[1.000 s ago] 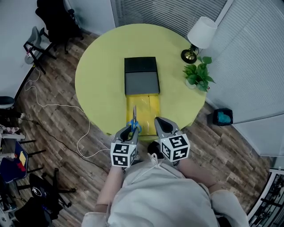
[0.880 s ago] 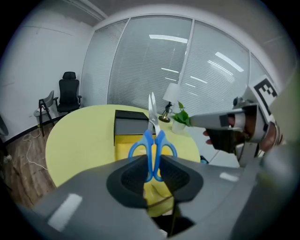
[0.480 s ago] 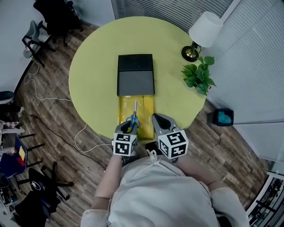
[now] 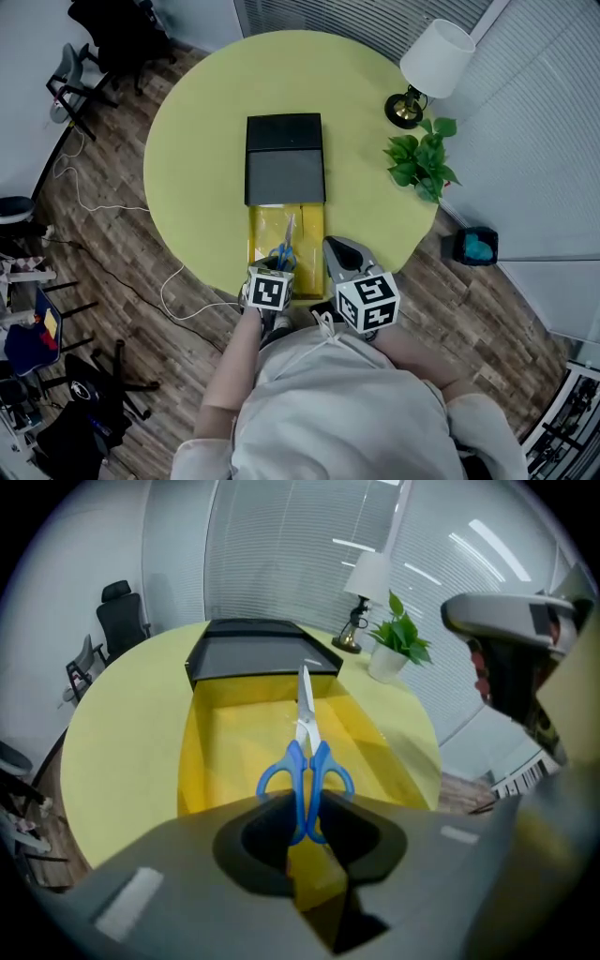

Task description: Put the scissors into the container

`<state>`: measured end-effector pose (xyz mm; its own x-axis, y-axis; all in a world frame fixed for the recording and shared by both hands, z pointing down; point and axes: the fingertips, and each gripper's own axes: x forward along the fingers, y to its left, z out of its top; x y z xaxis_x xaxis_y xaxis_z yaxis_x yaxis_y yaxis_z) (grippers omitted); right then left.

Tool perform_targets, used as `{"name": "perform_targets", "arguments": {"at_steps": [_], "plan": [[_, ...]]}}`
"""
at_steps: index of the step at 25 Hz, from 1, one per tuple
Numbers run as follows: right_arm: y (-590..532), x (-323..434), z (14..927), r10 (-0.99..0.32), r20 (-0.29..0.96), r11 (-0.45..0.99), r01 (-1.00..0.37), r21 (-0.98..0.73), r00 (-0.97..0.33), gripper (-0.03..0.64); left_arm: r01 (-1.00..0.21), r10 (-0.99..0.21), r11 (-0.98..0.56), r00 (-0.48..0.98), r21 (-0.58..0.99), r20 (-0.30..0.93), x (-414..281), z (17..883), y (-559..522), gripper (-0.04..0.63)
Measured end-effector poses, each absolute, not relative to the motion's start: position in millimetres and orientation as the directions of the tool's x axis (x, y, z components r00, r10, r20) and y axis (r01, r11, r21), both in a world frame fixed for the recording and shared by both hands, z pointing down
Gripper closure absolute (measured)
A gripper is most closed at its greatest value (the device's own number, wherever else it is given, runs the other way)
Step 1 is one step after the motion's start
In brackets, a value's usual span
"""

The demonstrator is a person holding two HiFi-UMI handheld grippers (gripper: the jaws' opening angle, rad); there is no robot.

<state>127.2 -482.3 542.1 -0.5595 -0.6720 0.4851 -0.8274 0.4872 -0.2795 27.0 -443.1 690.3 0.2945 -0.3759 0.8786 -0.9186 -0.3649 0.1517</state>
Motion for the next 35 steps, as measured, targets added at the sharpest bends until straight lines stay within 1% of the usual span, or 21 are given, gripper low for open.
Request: {"name": "perform_targets", "arguments": {"at_steps": [4, 12, 17, 19, 21, 26, 28, 30, 33, 35], "plan": [[-484, 128, 542, -0.67, 0.486, 0.489, -0.826, -0.281, -0.561, 0.617, -0.922, -0.316, -0.351, 0.28, 0.163, 0.906, 26, 702, -439, 0.514], [-485, 128, 549, -0.66, 0.497, 0.488, -0.824, -0.287, -0.564, 0.617, -0.935, -0.26, -0.317, 0.247, 0.159, 0.934, 22, 713, -438, 0.514], [-484, 129, 549, -0.658, 0.501, 0.489, -0.825, -0.284, -0.563, 0.616, -0.943, -0.269, -0.288, 0.248, 0.168, 0.931, 21, 711, -438, 0.509], [-484, 128, 549, -0.657, 0.5, 0.492, -0.823, -0.282, -0.564, 0.615, -0.94, -0.279, -0.291, 0.259, 0.176, 0.925, 22, 712, -439, 0.458], [-482, 128, 550, -0.652, 0.504, 0.495, -0.821, -0.284, -0.567, 0.615, -0.941, -0.282, -0.284, 0.267, 0.186, 0.921, 23, 710, -437, 0.433], [-478, 125, 553, -0.645, 0.509, 0.497, -0.819, -0.288, -0.57, 0.617, -0.939, -0.351, -0.284, 0.291, 0.195, 0.89, 22, 699, -443, 0.429], [-477, 126, 553, -0.649, 0.508, 0.492, -0.821, -0.289, -0.567, 0.617, -0.944, -0.37, -0.26, 0.292, 0.203, 0.882, 20, 693, -441, 0.455], [-476, 127, 553, -0.652, 0.507, 0.486, -0.824, -0.291, -0.563, 0.617, -0.948, -0.4, -0.233, 0.296, 0.217, 0.867, 17, 686, -441, 0.501], [-472, 125, 552, -0.656, 0.506, 0.479, -0.827, -0.295, -0.561, 0.615, -0.95, -0.468, -0.224, 0.299, 0.216, 0.831, 13, 668, -443, 0.588], [-468, 122, 551, -0.657, 0.503, 0.479, -0.826, -0.296, -0.561, 0.617, -0.95, -0.522, -0.231, 0.302, 0.208, 0.798, 10, 651, -447, 0.589]]}}
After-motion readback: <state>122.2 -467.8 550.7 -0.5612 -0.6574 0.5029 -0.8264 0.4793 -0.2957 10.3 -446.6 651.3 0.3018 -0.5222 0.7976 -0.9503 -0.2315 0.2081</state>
